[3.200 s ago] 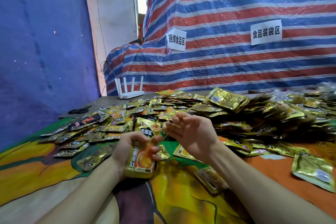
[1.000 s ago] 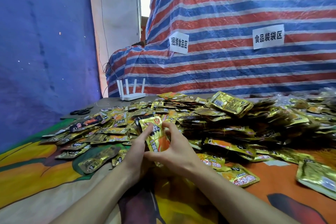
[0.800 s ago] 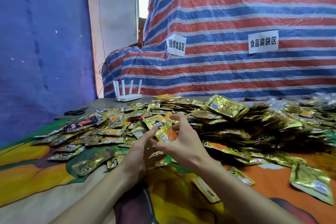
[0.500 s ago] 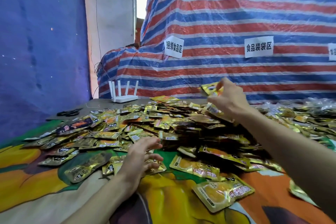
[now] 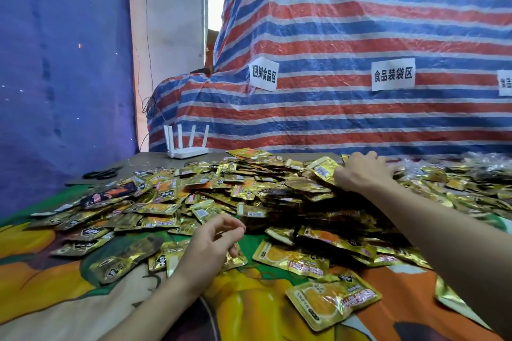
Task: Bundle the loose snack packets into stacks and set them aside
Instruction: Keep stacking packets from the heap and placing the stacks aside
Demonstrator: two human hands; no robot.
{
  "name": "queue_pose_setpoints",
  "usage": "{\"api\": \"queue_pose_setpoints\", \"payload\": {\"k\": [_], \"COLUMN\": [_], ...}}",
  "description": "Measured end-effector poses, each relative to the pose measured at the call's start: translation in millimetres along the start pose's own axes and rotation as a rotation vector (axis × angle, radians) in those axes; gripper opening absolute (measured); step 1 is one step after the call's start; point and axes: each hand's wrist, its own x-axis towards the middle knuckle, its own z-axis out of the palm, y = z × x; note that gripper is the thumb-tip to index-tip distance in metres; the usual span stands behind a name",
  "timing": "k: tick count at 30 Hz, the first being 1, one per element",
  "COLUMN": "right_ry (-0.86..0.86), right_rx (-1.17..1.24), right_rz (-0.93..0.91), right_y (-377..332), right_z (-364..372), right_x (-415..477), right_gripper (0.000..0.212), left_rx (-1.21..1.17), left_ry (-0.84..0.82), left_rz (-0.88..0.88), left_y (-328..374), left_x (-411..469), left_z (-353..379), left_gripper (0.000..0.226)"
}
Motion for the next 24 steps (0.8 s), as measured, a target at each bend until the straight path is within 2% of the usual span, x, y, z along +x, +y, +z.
{"api": "queue_pose_setpoints", "payload": {"k": [3, 5, 8, 11, 14, 18, 21, 24], "right_ry": [0.091, 0.195, 0.283, 0.228, 0.084, -0.178, -0.312, -0.481], "right_rx": [-0.063, -0.066, 0.066, 0.17, 0.217, 0.251, 0.144, 0.075], "right_rz": [-0.035, -0.123, -0.35, -0.612, -0.764, -0.782, -0.702, -0.603], "right_y": [-11.4, -25.7, -56.9, -94.9, -129.4, -172.3, -199.7, -217.8], "right_z": [1.4, 2.0, 11.8, 29.9, 53.9, 92.5, 116.6, 129.4], "right_x": [-13.4, -26.2, -49.7, -77.9, -99.1, -104.6, -93.8, -81.2], "right_gripper": [0.059, 0.057, 0.05, 0.049, 0.047, 0.055, 0.059, 0.072], "left_rx": [0.17, 0.141, 0.114, 0.159, 0.454, 0.76, 1.002, 1.181], "left_ry": [0.046, 0.179, 0.473, 0.596, 0.514, 0.418, 0.299, 0.166], "left_rz": [0.1, 0.146, 0.244, 0.25, 0.026, -0.228, -0.278, -0.265], "left_y": [5.1, 16.6, 39.2, 45.8, 27.1, -15.8, -39.5, -44.4], "left_x": [-3.7, -0.2, 13.5, 33.4, 55.9, 63.8, 66.7, 80.8], "left_z": [-1.8, -6.5, -23.4, -51.7, -88.2, -124.7, -135.6, -142.9], "left_gripper": [0.006, 0.012, 0.013, 0.017, 0.013, 0.012, 0.023, 0.05]}}
